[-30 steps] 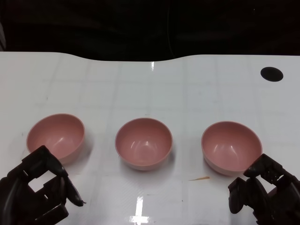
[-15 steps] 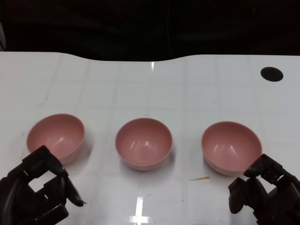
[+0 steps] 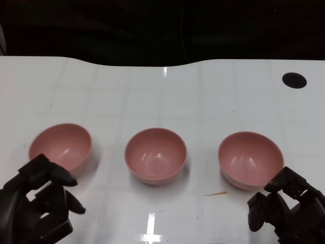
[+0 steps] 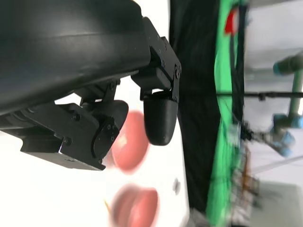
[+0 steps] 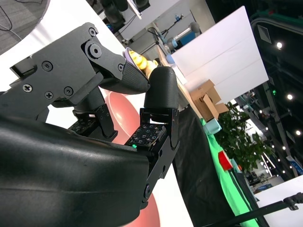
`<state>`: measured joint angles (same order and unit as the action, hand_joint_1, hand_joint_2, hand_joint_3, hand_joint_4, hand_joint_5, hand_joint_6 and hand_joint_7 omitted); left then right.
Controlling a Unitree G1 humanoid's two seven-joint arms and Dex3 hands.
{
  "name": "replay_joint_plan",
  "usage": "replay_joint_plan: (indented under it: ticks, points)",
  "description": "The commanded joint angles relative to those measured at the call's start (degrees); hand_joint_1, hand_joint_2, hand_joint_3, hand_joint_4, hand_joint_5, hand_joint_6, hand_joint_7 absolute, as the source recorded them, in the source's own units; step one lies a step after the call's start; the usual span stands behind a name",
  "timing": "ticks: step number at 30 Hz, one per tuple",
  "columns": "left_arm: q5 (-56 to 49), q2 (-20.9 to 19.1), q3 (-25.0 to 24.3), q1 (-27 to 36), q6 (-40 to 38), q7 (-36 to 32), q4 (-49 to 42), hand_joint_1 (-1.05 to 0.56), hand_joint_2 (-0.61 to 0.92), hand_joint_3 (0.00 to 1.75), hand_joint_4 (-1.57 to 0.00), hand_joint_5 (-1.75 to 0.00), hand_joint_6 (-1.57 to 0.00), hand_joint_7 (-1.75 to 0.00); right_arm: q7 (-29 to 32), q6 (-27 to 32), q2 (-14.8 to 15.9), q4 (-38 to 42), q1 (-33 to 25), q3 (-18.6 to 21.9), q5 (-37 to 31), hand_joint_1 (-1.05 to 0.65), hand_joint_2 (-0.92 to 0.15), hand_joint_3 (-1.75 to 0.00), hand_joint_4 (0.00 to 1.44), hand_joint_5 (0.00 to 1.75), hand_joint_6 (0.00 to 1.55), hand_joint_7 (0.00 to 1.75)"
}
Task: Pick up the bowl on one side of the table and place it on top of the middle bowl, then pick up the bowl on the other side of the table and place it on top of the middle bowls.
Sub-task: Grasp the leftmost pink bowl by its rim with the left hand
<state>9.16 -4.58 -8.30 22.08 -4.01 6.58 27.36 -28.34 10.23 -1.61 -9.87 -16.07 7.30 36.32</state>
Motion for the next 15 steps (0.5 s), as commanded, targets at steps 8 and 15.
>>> replay_joint_plan:
  ticks: [8, 15]
  points:
    - [-52.17, -5.25, 0.85, 1.63, 17.65, -17.50, 4.55, -0.65, 0.92, 0.07, -0.56, -0.35, -0.82, -0.11, -0.21, -0.41, 0.75, 0.14, 0.15, 0.52, 0.20, -0.12, -0.54, -1.11, 0.85, 1.68, 0.89, 1.24]
    - [-70.33, -6.35, 0.94, -0.81, 11.14, -13.35, 10.67, -0.86, 0.89, 0.01, -0.50, -0.19, -0.75, 0.00, 0.14, -0.23, 0.68, 0.68, 0.60, 0.56, 0.00, -0.11, -0.55, -1.07, 0.85, 1.67, 0.89, 1.25]
